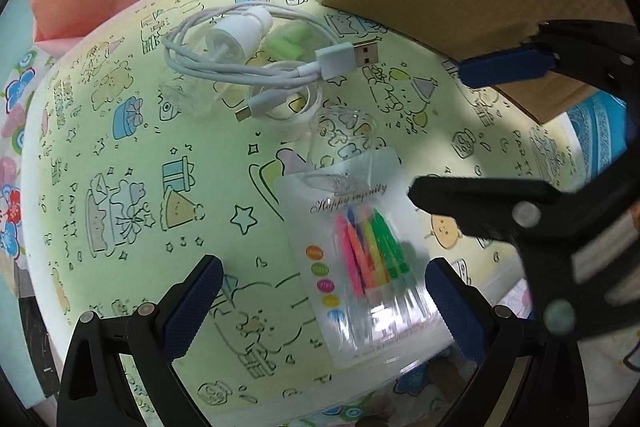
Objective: Organize objects
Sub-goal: 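Grasp the colourful candle pack with the left gripper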
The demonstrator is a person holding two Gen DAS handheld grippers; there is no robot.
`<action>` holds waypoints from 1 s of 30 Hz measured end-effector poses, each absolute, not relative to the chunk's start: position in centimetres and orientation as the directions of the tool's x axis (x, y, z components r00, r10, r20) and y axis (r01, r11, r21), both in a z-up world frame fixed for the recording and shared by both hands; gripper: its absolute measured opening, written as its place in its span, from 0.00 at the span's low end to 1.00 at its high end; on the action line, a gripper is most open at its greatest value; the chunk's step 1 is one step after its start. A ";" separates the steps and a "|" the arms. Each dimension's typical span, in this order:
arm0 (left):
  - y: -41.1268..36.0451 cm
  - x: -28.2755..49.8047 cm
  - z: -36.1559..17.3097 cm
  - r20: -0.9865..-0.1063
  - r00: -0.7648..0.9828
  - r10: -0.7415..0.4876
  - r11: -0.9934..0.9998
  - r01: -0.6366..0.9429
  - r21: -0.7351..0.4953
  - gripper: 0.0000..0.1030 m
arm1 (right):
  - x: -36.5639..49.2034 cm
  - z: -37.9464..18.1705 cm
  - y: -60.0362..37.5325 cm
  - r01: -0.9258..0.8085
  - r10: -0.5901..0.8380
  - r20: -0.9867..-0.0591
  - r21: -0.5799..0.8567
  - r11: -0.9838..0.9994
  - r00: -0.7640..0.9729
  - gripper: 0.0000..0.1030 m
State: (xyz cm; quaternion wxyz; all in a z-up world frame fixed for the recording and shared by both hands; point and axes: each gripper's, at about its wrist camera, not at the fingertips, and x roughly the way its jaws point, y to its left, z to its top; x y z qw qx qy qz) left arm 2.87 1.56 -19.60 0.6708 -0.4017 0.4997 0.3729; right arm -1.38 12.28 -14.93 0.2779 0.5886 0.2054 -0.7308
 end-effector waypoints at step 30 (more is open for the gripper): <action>1.5 -2.4 -19.2 -0.966 0.203 0.159 0.348 -0.927 -0.137 0.54 | -1.8 -16.0 8.9 0.640 -0.175 -0.979 0.067 -0.766 -0.107 0.81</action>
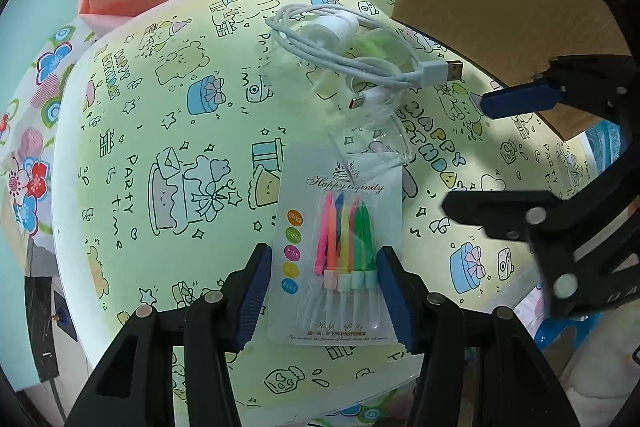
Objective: Organize objects
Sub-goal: 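Grasp the colourful candle pack with the left gripper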
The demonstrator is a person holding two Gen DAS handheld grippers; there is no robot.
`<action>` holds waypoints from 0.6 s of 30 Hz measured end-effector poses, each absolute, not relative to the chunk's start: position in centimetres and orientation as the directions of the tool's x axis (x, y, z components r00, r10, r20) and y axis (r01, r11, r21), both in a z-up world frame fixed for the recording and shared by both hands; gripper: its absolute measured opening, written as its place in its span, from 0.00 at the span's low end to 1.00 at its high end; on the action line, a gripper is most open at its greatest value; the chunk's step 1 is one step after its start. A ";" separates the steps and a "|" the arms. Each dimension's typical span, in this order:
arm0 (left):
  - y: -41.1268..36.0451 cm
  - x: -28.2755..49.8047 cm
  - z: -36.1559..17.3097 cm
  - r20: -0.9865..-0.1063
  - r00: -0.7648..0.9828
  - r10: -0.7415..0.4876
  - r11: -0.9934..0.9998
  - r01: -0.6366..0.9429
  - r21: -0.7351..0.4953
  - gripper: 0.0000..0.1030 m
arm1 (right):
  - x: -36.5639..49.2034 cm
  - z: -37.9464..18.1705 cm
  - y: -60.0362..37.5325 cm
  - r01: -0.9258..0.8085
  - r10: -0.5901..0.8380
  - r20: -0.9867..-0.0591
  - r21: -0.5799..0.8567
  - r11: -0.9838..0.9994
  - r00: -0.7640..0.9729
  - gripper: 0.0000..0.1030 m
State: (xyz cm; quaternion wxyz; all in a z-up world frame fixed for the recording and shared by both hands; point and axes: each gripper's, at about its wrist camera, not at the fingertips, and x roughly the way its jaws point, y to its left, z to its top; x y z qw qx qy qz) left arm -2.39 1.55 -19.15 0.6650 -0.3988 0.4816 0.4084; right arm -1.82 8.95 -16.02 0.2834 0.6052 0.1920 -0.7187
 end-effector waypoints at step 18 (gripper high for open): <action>1.8 -5.1 -19.1 -0.961 0.224 0.161 0.357 -0.921 -0.155 0.55 | -2.5 -16.4 4.0 0.661 -0.250 -0.962 0.121 -0.741 -0.104 0.46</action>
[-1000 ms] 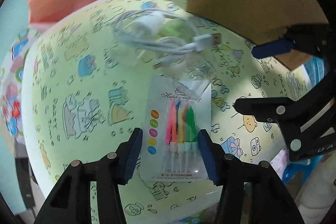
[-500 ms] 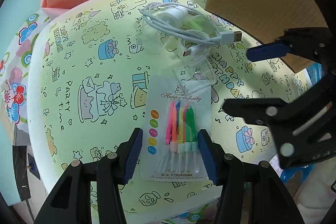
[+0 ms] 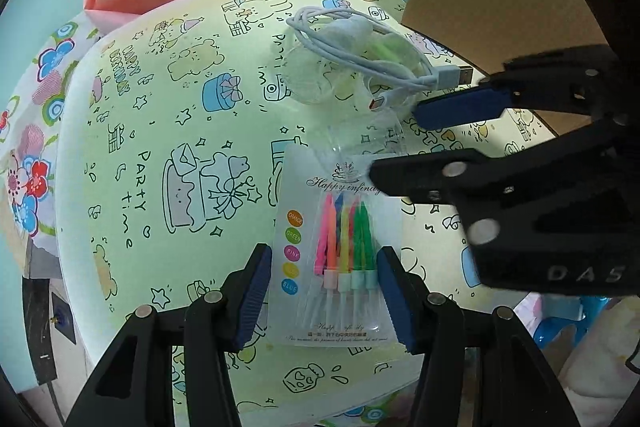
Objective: Organize objects
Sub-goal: 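Grasp the colourful candle pack with the left gripper, then hold the candle pack with the left gripper while the right gripper reaches for the clear bag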
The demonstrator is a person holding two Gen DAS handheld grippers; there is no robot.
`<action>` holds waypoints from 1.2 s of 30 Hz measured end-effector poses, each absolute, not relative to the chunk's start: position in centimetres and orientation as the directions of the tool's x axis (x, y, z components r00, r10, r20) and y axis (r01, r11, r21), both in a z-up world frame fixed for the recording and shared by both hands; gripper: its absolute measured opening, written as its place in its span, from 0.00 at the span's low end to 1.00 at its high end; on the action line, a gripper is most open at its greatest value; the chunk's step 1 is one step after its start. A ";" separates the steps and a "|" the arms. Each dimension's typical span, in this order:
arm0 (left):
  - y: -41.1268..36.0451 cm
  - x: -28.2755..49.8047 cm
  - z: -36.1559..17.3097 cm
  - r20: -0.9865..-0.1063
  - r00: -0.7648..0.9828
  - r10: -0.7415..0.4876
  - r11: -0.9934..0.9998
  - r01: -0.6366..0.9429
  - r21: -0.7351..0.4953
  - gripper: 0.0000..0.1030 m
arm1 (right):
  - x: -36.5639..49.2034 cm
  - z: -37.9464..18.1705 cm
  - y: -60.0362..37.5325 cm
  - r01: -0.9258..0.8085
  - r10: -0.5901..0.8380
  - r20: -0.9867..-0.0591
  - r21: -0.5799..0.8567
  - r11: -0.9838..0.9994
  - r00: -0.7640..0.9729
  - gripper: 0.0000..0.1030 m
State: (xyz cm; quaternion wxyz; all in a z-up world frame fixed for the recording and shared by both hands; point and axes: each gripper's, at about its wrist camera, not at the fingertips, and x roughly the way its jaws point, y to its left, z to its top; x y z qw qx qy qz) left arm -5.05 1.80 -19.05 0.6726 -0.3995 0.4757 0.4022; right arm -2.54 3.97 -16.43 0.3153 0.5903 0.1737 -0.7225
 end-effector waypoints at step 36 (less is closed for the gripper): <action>3.5 -4.3 -19.2 -0.972 0.159 0.173 0.311 -0.945 -0.099 0.55 | -1.3 -15.8 6.0 0.651 -0.225 -0.971 0.118 -0.750 -0.084 0.53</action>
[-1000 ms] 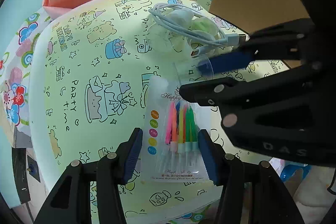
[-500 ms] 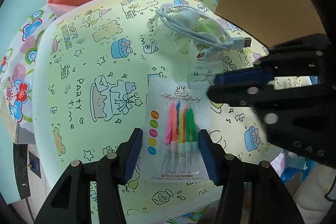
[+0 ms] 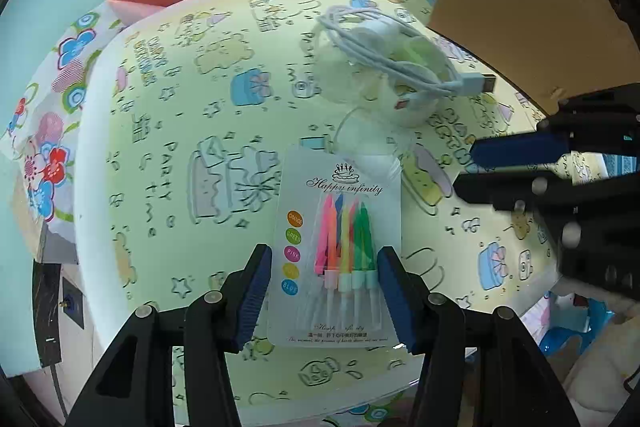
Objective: Organize objects
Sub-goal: 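Hold the candle pack with the left gripper while the right gripper reaches for the clear bag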
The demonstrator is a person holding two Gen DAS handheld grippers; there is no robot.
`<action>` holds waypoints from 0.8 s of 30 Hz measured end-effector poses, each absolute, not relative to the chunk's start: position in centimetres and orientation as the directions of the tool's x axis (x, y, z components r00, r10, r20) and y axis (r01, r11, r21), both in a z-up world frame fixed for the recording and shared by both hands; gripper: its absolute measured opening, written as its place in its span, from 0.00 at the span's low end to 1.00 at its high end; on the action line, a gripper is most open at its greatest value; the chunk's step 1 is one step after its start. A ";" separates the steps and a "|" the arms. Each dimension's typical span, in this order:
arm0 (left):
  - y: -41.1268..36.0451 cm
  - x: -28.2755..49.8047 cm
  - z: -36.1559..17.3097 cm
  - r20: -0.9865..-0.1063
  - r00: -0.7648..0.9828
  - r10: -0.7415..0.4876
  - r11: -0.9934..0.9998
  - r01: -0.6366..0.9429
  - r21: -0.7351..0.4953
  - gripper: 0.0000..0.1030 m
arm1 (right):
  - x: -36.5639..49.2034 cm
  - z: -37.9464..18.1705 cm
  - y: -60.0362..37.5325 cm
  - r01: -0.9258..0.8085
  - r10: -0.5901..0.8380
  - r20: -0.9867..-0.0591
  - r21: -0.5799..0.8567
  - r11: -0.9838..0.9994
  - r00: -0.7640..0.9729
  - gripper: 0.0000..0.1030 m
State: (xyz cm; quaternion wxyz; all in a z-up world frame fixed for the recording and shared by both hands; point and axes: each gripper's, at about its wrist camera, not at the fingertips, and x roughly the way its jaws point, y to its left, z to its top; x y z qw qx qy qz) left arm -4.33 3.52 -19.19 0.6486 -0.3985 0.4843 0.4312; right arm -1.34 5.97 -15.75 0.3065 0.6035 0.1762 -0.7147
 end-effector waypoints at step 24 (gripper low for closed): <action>1.3 -7.6 -18.8 -0.968 0.196 0.158 0.293 -0.945 -0.144 0.55 | -2.7 -16.9 -1.8 0.739 -0.258 -0.965 0.150 -0.656 -0.034 0.63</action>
